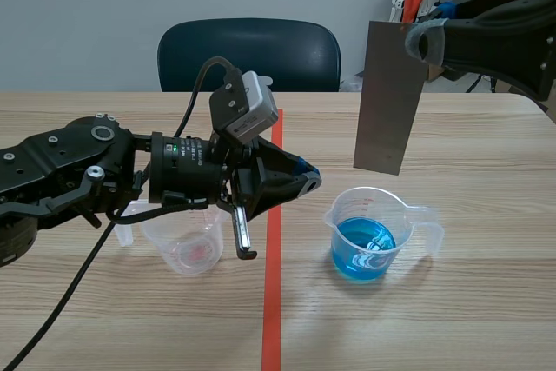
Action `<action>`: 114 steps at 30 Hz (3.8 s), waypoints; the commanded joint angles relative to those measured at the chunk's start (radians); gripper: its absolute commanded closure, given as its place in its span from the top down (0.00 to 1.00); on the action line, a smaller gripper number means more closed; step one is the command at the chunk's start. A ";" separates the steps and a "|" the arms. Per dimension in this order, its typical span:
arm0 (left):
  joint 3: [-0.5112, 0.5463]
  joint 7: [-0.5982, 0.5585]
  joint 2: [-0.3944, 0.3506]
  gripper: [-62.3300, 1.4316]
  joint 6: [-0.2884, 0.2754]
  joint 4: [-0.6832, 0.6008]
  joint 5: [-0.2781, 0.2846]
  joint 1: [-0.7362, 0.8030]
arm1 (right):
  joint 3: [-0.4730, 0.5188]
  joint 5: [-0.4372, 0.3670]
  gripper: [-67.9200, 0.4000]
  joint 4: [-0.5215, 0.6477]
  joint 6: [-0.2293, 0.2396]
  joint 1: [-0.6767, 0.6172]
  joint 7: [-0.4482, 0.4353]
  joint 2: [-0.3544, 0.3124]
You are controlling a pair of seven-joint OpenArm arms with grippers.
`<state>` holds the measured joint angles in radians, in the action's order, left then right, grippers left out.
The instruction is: Do the redox reaction experiment. lower the plate into the blue solution
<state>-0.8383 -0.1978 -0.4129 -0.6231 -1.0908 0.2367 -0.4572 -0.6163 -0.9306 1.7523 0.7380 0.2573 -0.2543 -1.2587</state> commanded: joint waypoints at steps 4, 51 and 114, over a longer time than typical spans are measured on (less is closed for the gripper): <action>0.006 -0.014 0.002 0.06 0.000 -0.017 0.014 -0.008 | 0.020 -0.015 0.01 0.014 0.008 0.025 -0.022 -0.018; 0.370 -0.440 -0.434 0.06 0.000 -0.214 0.099 0.533 | 0.020 0.095 0.01 -0.075 0.008 -0.070 -0.207 -0.018; 0.803 -1.356 0.335 0.06 0.610 0.469 -0.830 0.937 | 0.022 0.377 0.02 -0.245 0.008 -0.140 -0.561 0.088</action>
<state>-0.0353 -1.5078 -0.0795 -0.0116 -0.6010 -0.6064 0.4755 -0.6163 -0.5301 1.4960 0.7372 0.0910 -0.7933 -1.1545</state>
